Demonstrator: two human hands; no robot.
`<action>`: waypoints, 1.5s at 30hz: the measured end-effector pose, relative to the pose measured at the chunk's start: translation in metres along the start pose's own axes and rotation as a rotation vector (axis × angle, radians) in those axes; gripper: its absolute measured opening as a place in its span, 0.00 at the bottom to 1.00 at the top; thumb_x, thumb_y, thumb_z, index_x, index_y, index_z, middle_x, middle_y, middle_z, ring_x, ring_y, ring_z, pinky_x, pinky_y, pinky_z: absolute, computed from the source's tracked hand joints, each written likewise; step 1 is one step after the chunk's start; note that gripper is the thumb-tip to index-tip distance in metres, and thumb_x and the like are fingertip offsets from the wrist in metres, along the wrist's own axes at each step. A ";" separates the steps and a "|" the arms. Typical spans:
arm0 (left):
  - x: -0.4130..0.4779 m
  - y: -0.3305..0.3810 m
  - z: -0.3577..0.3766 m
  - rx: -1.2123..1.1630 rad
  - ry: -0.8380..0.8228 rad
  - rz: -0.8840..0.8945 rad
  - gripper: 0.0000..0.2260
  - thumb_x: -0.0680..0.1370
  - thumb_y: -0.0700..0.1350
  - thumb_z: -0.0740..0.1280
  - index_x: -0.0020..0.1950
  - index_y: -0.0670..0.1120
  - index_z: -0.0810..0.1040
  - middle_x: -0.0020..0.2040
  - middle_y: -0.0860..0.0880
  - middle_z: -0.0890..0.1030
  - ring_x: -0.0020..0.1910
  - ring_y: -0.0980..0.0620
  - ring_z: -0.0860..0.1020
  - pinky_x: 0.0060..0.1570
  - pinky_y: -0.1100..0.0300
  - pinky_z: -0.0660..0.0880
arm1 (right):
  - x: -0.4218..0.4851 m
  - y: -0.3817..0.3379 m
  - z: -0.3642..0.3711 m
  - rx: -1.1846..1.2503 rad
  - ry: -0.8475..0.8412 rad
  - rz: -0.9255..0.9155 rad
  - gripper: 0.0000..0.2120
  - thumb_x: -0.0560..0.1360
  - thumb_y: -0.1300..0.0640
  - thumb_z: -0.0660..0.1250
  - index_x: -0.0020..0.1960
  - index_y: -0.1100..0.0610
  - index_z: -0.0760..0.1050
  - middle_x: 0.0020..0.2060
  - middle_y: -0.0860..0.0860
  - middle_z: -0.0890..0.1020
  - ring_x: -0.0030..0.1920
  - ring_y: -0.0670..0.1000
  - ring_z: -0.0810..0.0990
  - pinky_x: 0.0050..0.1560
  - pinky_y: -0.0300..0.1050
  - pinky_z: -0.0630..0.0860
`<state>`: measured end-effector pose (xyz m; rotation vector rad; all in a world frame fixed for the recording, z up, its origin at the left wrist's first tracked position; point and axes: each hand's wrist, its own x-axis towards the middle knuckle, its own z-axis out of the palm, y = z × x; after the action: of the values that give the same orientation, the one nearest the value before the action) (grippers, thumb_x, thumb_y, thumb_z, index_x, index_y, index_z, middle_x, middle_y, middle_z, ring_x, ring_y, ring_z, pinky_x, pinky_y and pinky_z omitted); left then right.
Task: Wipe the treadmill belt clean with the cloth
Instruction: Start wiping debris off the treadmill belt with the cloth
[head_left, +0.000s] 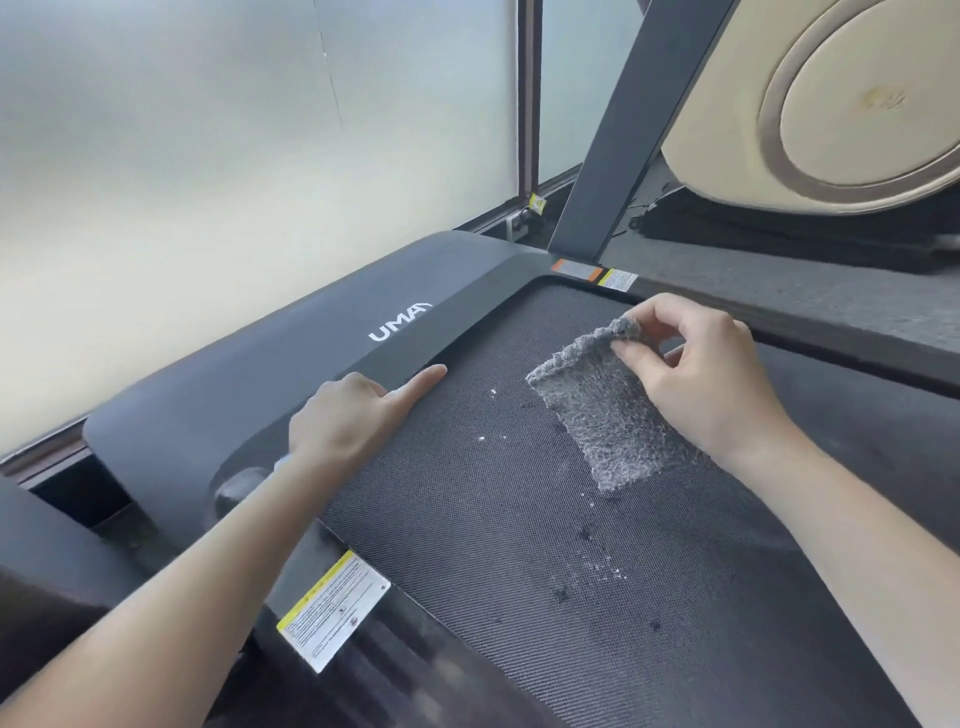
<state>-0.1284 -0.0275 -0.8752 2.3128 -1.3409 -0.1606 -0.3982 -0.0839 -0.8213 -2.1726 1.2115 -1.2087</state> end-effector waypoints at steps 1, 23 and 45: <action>0.005 0.007 0.003 -0.002 -0.004 0.005 0.37 0.63 0.82 0.51 0.29 0.46 0.64 0.25 0.49 0.72 0.28 0.47 0.75 0.38 0.57 0.74 | 0.001 0.000 -0.002 -0.013 0.016 0.000 0.01 0.73 0.60 0.68 0.42 0.56 0.78 0.37 0.50 0.80 0.31 0.42 0.72 0.33 0.27 0.66; 0.058 0.085 0.047 -0.019 0.259 0.194 0.30 0.69 0.69 0.55 0.25 0.43 0.70 0.28 0.46 0.75 0.33 0.44 0.75 0.33 0.57 0.63 | 0.017 0.037 -0.038 -0.091 0.117 0.049 0.02 0.73 0.60 0.69 0.43 0.59 0.78 0.34 0.51 0.80 0.31 0.44 0.72 0.33 0.29 0.66; 0.166 0.173 0.112 0.123 0.257 0.236 0.28 0.73 0.67 0.57 0.36 0.43 0.77 0.32 0.47 0.73 0.40 0.43 0.76 0.38 0.56 0.65 | 0.054 0.112 -0.043 -0.028 0.147 0.084 0.03 0.72 0.60 0.70 0.40 0.55 0.78 0.32 0.49 0.80 0.34 0.48 0.76 0.38 0.39 0.71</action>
<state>-0.2151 -0.2777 -0.8768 2.1603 -1.5075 0.2913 -0.4758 -0.1881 -0.8440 -2.0604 1.3718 -1.3429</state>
